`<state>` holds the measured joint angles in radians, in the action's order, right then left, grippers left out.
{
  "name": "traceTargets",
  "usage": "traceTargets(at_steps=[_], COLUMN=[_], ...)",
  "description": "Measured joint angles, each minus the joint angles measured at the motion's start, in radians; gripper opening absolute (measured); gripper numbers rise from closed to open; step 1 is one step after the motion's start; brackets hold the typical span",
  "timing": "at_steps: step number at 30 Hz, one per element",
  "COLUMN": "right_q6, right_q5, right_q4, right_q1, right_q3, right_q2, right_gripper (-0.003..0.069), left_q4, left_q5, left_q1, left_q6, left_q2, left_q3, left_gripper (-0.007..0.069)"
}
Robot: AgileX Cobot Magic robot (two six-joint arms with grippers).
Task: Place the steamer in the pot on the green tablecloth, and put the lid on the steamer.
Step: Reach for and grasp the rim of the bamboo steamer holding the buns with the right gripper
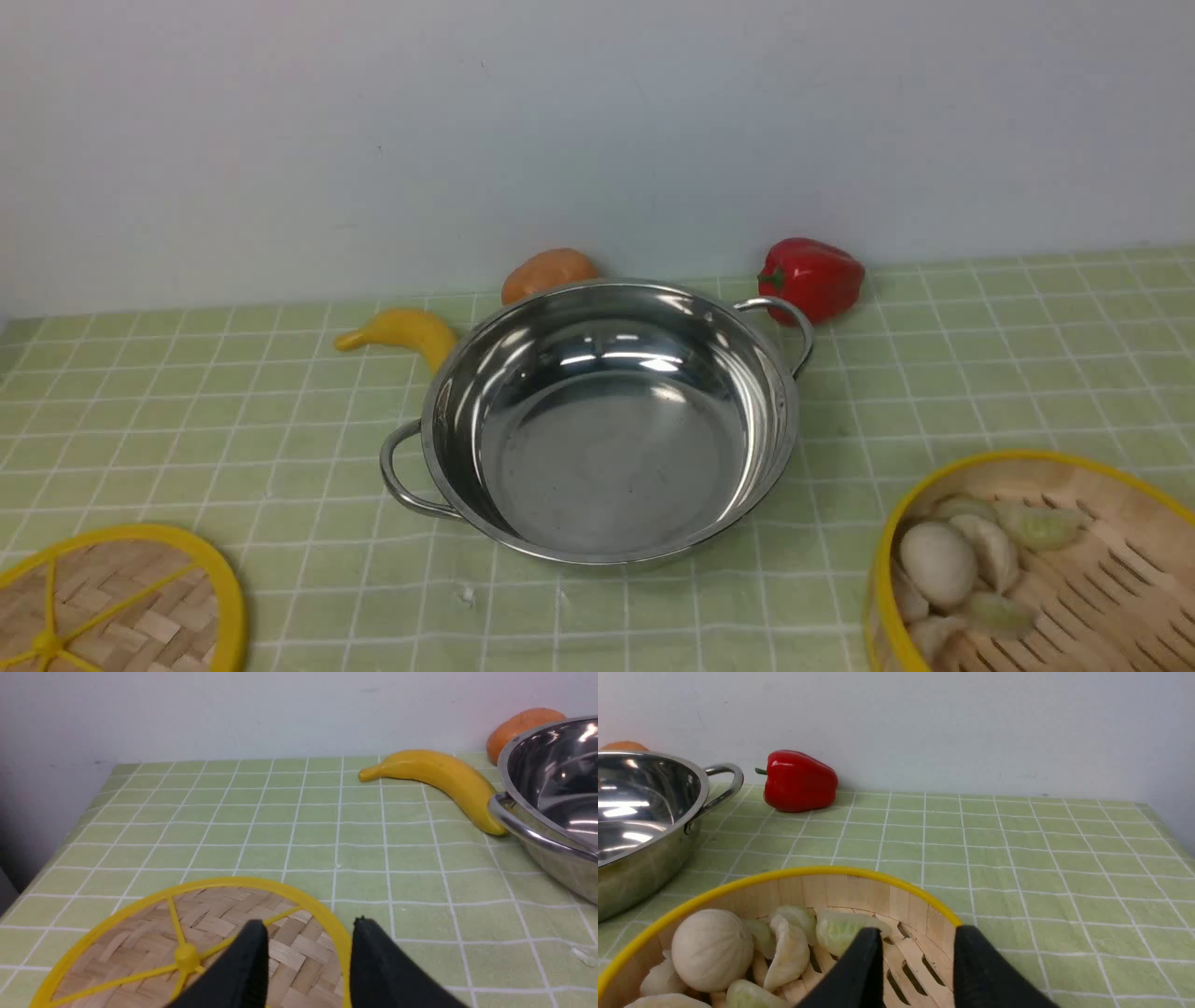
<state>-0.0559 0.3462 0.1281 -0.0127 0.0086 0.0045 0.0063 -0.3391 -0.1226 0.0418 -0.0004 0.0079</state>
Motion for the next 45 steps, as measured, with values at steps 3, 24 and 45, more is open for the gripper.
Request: traceTargets(at_steps=[3,24,45], right_q6=[0.000,0.000,0.109], right_q5=[0.000,0.000,0.057], right_q4=[0.000,0.000,0.315], right_q1=[0.000,0.000,0.000], right_q3=[0.000,0.000,-0.408], right_q2=[0.000,0.000,-0.005], right_gripper=[0.0240,0.0240,0.0240], left_q4=[0.000,0.000,0.000], left_q5=[0.000,0.000,0.000], left_q1=[0.000,0.000,0.000], left_q6=[0.000,0.000,0.000], left_q2=[0.000,0.000,0.000], left_q3=[0.000,0.000,0.000], left_gripper=[0.0243,0.0243,0.0243])
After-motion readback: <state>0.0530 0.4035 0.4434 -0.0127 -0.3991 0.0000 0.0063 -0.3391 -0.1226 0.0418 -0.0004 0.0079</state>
